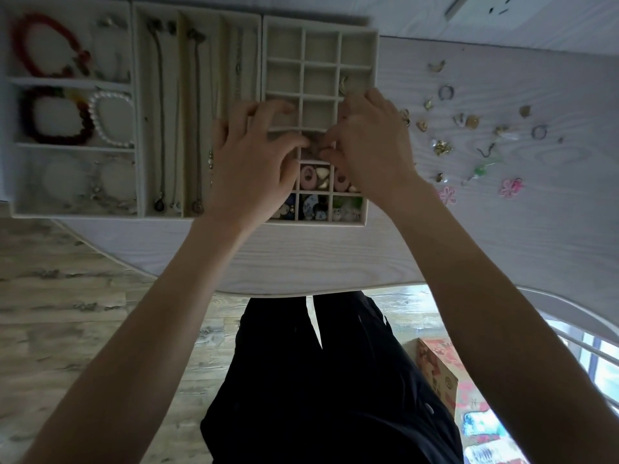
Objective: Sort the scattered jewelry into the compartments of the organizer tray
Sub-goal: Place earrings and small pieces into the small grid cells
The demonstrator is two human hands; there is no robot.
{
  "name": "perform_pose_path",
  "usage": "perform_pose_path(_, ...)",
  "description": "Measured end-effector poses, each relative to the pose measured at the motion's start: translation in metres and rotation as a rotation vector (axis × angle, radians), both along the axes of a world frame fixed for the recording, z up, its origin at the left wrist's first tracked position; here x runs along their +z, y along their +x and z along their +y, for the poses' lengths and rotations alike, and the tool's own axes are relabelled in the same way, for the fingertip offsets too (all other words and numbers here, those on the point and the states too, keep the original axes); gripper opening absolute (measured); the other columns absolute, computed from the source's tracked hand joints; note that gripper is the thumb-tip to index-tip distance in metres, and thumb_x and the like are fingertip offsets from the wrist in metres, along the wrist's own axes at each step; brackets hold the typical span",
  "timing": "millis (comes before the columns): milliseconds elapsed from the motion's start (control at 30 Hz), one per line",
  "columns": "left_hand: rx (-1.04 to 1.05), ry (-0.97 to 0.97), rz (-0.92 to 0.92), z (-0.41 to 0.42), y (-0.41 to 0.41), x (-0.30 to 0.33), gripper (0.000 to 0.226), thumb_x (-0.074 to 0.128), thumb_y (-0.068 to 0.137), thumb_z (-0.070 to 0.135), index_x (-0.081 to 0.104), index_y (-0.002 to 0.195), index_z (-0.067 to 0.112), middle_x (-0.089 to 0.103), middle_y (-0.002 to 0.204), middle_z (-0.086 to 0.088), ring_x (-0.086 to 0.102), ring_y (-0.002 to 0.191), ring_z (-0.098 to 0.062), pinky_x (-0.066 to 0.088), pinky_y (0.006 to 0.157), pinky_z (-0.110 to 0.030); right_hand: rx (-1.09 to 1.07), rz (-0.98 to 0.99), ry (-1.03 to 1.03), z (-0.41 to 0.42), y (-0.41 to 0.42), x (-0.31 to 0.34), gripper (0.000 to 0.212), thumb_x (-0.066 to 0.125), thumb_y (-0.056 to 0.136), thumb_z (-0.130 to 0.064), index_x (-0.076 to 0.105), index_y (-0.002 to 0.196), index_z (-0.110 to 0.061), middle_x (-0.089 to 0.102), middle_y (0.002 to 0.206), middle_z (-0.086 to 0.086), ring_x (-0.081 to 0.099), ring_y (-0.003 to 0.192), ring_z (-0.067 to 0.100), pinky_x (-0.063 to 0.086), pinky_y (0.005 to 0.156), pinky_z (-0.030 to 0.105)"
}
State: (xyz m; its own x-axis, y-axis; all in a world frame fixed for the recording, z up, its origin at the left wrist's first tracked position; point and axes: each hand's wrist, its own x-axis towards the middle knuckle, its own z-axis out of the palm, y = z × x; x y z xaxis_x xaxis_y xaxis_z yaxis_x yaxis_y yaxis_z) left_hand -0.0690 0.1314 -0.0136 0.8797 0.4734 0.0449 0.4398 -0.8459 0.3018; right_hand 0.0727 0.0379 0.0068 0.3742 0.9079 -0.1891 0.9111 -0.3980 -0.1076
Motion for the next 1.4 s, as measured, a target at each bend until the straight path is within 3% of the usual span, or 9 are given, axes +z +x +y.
perform_pose_path(267,-0.015,0.051,0.047,0.0,0.002,0.0,0.03,0.043,0.089,0.027,0.072,0.096,0.026,0.054,0.13,-0.003,0.042,0.119,-0.031,0.028,0.09,-0.039,0.116,-0.051,-0.101,0.018,-0.001,0.0,0.023,0.049,0.091,-0.018,0.071,0.094,-0.012,0.064,0.095,0.008,0.056,0.096,0.028,0.037,0.082,0.034)
perform_pose_path(467,-0.005,0.058,0.036,-0.001,0.003,-0.001,0.028,0.044,0.089,0.027,0.072,0.093,0.024,0.055,0.129,-0.002,0.043,0.119,-0.032,0.027,0.089,-0.039,-0.013,-0.055,0.073,0.005,-0.008,-0.003,0.013,0.065,0.078,-0.016,0.073,0.074,-0.007,0.066,0.076,0.011,0.062,0.075,0.029,0.045,0.073,0.034)
perform_pose_path(533,0.005,0.038,0.025,-0.001,0.003,-0.002,0.029,0.043,0.089,0.027,0.071,0.092,0.024,0.055,0.129,-0.002,0.044,0.119,-0.031,0.028,0.088,-0.039,-0.028,-0.014,0.123,0.003,-0.007,0.002,0.012,0.068,0.079,-0.019,0.074,0.074,-0.01,0.067,0.078,0.01,0.063,0.076,0.029,0.044,0.073,0.033)
perform_pose_path(633,0.001,0.018,0.023,-0.001,0.003,-0.003,0.03,0.041,0.089,0.027,0.071,0.094,0.024,0.055,0.13,-0.002,0.043,0.119,-0.031,0.03,0.09,-0.041,0.023,0.041,0.013,0.006,-0.001,0.006,0.022,0.059,0.089,-0.032,0.073,0.094,-0.015,0.065,0.097,0.007,0.059,0.094,0.027,0.038,0.083,0.033)
perform_pose_path(700,-0.003,0.022,0.03,-0.001,0.003,-0.004,0.028,0.043,0.089,0.027,0.071,0.094,0.024,0.055,0.129,-0.002,0.043,0.119,-0.031,0.031,0.091,-0.042,0.074,-0.013,-0.05,0.012,0.005,0.005,0.028,0.056,0.09,-0.037,0.07,0.099,-0.015,0.064,0.1,0.005,0.057,0.096,0.024,0.036,0.084,0.032)
perform_pose_path(867,0.005,0.015,0.021,0.0,0.004,-0.003,0.03,0.043,0.089,0.027,0.072,0.093,0.024,0.055,0.128,-0.003,0.044,0.119,-0.032,0.03,0.093,-0.041,0.112,-0.071,-0.051,0.019,0.0,0.001,0.021,0.053,0.092,-0.024,0.07,0.094,-0.012,0.064,0.095,0.006,0.059,0.089,0.025,0.034,0.073,0.031)
perform_pose_path(1067,0.009,-0.002,-0.003,0.0,0.005,-0.003,0.033,0.04,0.09,0.028,0.073,0.092,0.025,0.057,0.127,-0.002,0.045,0.118,-0.032,0.031,0.091,-0.041,-0.15,0.063,0.003,0.006,-0.008,0.003,0.033,0.051,0.093,-0.041,0.071,0.095,-0.015,0.061,0.098,0.002,0.06,0.086,0.02,0.034,0.063,0.027)
perform_pose_path(1267,0.025,-0.032,-0.032,-0.003,0.007,-0.011,0.027,0.048,0.087,0.023,0.074,0.092,0.022,0.056,0.128,-0.003,0.042,0.119,-0.029,0.031,0.089,-0.042,-0.333,0.101,0.101,-0.005,-0.028,-0.003,0.025,0.055,0.093,-0.034,0.072,0.095,-0.016,0.058,0.098,0.001,0.056,0.085,0.018,0.033,0.062,0.027)
perform_pose_path(1400,0.001,-0.073,-0.101,-0.009,0.012,-0.009,0.029,0.045,0.086,0.026,0.074,0.088,0.025,0.059,0.124,-0.003,0.037,0.116,-0.024,0.026,0.085,-0.036,-0.39,0.065,0.266,-0.014,-0.037,-0.003,0.018,0.068,0.084,-0.022,0.071,0.074,-0.007,0.056,0.076,0.005,0.039,0.065,0.012,0.026,0.051,0.023)
